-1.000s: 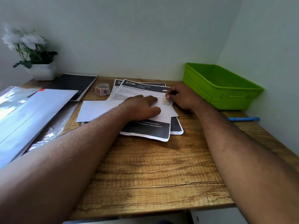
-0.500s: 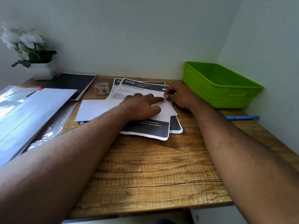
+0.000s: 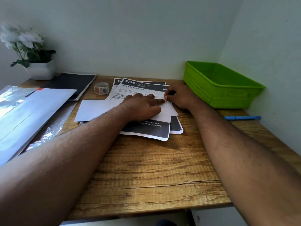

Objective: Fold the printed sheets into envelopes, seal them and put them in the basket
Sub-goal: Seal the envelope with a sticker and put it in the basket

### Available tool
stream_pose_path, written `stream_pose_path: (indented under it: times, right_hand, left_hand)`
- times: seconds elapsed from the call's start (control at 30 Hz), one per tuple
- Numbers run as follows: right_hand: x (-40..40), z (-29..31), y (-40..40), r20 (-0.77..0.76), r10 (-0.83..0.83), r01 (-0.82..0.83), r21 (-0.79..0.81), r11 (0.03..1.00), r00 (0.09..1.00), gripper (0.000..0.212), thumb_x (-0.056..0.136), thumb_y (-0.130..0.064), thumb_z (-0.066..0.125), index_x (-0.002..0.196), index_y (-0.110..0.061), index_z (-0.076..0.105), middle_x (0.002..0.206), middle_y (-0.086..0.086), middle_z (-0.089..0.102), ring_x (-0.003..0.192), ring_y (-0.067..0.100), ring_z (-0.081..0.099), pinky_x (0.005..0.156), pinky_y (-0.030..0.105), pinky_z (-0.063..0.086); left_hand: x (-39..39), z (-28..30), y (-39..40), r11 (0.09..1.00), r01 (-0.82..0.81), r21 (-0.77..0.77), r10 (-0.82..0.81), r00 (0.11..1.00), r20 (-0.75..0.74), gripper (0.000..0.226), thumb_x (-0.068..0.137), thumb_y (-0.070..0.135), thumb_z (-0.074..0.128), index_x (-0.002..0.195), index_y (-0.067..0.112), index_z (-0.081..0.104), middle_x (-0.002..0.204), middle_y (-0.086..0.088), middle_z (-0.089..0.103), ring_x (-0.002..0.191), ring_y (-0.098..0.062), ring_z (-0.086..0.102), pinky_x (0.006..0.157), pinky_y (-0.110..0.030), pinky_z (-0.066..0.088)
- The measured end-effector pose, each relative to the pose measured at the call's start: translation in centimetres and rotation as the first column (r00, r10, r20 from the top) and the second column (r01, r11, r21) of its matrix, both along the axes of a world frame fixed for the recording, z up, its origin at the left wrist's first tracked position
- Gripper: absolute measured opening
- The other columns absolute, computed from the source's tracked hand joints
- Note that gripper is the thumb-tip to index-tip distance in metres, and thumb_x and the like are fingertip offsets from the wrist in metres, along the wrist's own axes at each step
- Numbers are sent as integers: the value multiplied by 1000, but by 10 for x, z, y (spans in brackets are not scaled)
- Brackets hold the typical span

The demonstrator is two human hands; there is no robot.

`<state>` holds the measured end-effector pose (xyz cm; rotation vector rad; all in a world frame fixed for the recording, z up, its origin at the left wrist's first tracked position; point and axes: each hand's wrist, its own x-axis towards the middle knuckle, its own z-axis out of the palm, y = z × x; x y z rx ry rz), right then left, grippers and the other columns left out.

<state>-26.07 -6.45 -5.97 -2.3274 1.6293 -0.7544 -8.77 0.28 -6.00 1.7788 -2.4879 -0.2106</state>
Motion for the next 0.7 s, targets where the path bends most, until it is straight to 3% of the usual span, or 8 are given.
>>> stream_pose_path:
  times: [0.7]
  right_hand:
    - [2, -3, -2, 92, -36, 33, 35, 999, 995, 5, 83, -11, 69, 86, -9, 72, 87, 4, 66, 81, 14, 57, 72, 24, 43]
  left_hand:
    - [1, -1, -2, 1000, -7, 9, 7, 1000, 3, 52, 93, 51, 25, 145, 56, 22, 161, 10, 18, 146, -27, 20, 114, -51, 15]
